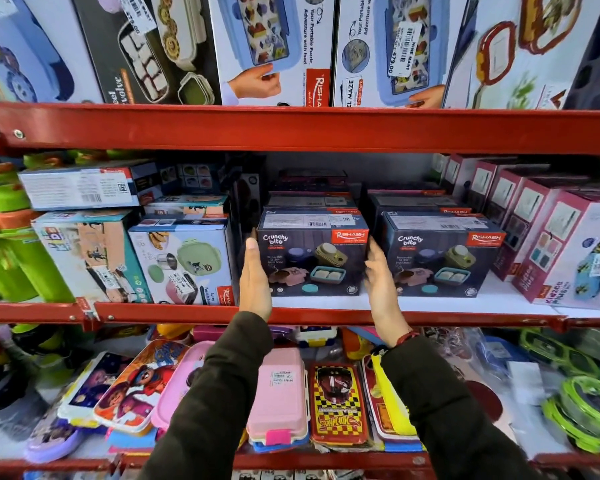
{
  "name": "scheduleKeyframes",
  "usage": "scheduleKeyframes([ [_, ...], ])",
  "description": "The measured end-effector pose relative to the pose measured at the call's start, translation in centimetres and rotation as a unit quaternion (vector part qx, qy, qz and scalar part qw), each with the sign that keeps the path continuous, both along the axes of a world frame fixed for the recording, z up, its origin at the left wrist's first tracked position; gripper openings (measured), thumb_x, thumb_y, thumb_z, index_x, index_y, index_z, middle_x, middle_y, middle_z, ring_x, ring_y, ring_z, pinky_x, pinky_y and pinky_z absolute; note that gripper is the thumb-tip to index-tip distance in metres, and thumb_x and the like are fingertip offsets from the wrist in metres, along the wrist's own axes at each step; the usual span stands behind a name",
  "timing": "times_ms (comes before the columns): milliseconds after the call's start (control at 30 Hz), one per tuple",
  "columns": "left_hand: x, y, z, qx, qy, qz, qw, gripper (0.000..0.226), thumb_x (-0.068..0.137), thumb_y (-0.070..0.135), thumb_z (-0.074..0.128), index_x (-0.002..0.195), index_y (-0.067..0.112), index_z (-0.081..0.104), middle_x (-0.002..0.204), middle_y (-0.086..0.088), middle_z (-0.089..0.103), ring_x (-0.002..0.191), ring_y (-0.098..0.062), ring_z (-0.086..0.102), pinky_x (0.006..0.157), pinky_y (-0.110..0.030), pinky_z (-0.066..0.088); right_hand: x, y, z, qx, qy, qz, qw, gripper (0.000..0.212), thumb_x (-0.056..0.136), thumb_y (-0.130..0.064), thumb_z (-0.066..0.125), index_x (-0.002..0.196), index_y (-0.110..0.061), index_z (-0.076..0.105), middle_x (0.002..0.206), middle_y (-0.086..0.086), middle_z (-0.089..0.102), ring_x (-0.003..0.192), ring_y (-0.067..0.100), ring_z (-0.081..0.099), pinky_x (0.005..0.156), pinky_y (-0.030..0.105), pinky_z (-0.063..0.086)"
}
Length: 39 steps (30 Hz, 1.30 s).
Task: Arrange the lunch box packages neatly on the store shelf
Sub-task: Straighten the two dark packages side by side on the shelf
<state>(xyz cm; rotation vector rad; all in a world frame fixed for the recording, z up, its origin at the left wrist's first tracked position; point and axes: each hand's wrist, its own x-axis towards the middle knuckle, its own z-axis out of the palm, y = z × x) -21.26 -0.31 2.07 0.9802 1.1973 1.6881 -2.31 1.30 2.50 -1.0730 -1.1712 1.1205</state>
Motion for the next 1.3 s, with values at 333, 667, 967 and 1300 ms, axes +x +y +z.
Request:
scheduleKeyframes([
  [333, -0.6, -2.6, -0.6, 0.020, 0.042, 0.013, 0.999, 0.107, 0.068, 0.099, 0.040, 0.155, 0.037, 0.041, 0.161, 0.009, 0.047, 0.149, -0.013, 0.043, 0.129, -0.049, 0.028, 1.3, -2.2, -0.9, 0.008, 0.001, -0.012, 1.000, 0.048, 0.105, -0.030, 0.031, 0.152, -0.025, 0.041, 0.146, -0.001, 0.047, 0.136, 0.014, 0.041, 0.112, 0.033, 0.036],
  [667, -0.3, -4.1, -1.0, 0.044, 0.113, 0.032, 0.992, 0.079, 0.087, 0.083, 0.041, 0.153, 0.040, 0.042, 0.161, 0.005, 0.047, 0.151, -0.012, 0.040, 0.128, -0.047, 0.031, 1.1, -3.7, -0.9, 0.027, -0.033, 0.013, 0.999, 0.072, 0.084, -0.034, 0.038, 0.156, -0.025, 0.036, 0.160, 0.000, 0.043, 0.148, 0.018, 0.039, 0.125, 0.044, 0.030],
  [967, 5.3, -7.0, -1.1, 0.162, 0.087, 0.222, 0.958, 0.040, 0.106, 0.032, 0.040, 0.126, 0.005, 0.062, 0.123, -0.007, 0.066, 0.114, -0.009, 0.063, 0.101, -0.027, 0.050, 5.4, -5.8, -1.2, 0.082, 0.023, -0.090, 0.992, 0.057, 0.095, -0.017, 0.040, 0.151, -0.023, 0.043, 0.159, -0.003, 0.041, 0.147, 0.012, 0.037, 0.114, 0.022, 0.033],
  [1300, 21.3, -3.6, 0.4, 0.079, 0.041, -0.070, 0.994, 0.048, 0.105, 0.047, 0.037, 0.152, 0.038, 0.033, 0.164, 0.018, 0.031, 0.153, -0.001, 0.028, 0.131, -0.035, 0.019, 17.9, -2.1, 0.0, 0.056, 0.066, -0.192, 0.977, 0.053, 0.105, -0.027, 0.043, 0.156, -0.023, 0.033, 0.166, -0.005, 0.028, 0.151, 0.010, 0.028, 0.120, 0.029, 0.024],
])
